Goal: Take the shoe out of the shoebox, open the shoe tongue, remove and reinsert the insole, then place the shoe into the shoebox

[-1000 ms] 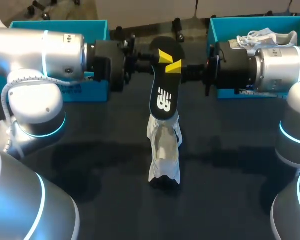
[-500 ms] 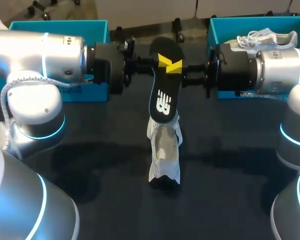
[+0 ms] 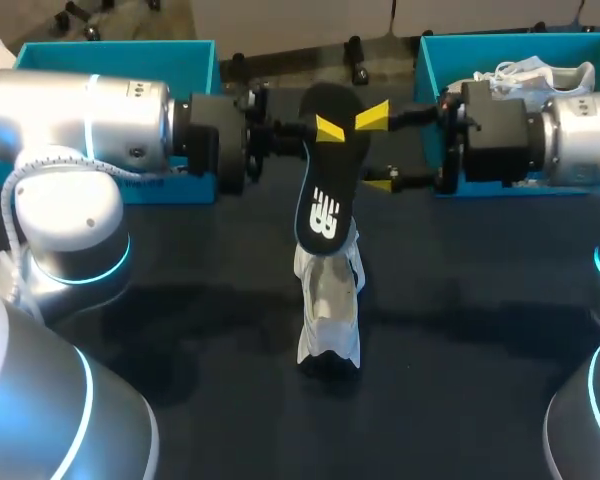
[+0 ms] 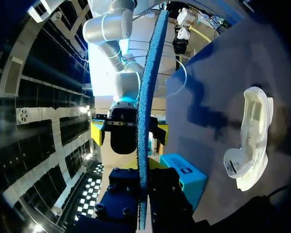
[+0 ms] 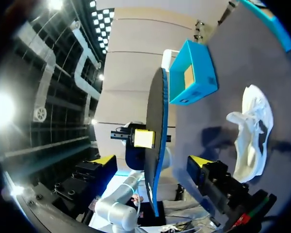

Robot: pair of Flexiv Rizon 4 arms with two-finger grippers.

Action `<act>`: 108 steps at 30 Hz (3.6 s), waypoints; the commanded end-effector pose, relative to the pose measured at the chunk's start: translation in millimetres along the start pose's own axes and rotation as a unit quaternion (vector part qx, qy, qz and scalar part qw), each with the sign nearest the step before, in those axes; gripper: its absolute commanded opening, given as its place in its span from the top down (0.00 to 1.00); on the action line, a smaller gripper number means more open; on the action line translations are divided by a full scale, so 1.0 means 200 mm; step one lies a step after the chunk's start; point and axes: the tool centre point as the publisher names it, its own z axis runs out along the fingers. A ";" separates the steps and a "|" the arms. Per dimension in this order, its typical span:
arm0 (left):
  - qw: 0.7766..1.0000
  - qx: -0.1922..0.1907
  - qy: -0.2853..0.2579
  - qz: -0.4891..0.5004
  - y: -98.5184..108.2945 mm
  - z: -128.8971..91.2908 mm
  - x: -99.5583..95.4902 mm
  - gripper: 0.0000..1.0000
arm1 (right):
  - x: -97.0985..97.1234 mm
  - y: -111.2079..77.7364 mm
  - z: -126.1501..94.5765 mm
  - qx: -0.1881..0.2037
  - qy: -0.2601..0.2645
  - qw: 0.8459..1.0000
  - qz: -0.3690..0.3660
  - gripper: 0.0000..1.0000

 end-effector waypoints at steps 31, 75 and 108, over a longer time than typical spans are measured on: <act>1.000 -0.003 -0.010 -0.008 -0.05 0.02 0.05 1.00 | -0.04 0.01 -0.30 0.009 -0.042 0.997 -0.067 0.00; 0.970 0.089 -0.094 -0.205 -0.27 -0.04 0.07 1.00 | -0.16 -0.03 -0.43 0.105 -0.065 0.815 -0.567 0.00; 0.939 0.089 -0.123 -0.308 -0.38 -0.10 0.23 1.00 | -0.46 -0.20 -0.33 0.174 -0.122 0.741 -0.637 0.00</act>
